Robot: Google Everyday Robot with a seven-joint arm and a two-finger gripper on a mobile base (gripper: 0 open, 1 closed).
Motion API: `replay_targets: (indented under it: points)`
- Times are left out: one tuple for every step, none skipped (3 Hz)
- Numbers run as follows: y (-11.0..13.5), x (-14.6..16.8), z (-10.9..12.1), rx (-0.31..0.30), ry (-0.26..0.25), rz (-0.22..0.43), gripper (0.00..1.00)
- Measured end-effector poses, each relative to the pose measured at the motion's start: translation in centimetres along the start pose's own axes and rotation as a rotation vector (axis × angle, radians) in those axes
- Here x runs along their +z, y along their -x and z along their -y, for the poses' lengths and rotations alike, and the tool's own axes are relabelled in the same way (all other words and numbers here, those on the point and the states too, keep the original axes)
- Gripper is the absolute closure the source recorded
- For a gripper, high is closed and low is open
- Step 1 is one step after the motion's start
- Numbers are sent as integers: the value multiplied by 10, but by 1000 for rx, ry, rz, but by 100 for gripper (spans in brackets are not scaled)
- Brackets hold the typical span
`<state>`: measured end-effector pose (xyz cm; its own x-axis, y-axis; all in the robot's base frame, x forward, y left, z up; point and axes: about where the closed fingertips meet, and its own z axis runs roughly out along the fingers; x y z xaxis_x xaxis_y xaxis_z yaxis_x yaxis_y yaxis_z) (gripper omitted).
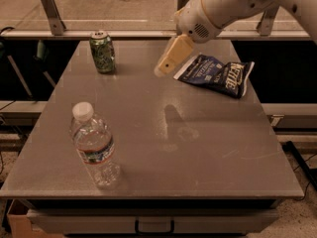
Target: Pick green can
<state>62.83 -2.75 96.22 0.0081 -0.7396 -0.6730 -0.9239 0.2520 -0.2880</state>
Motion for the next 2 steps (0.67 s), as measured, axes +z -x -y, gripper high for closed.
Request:
replay_targets:
  points:
    - [5, 60, 10, 93, -17, 118, 0]
    - [22, 118, 30, 200, -33, 274, 0]
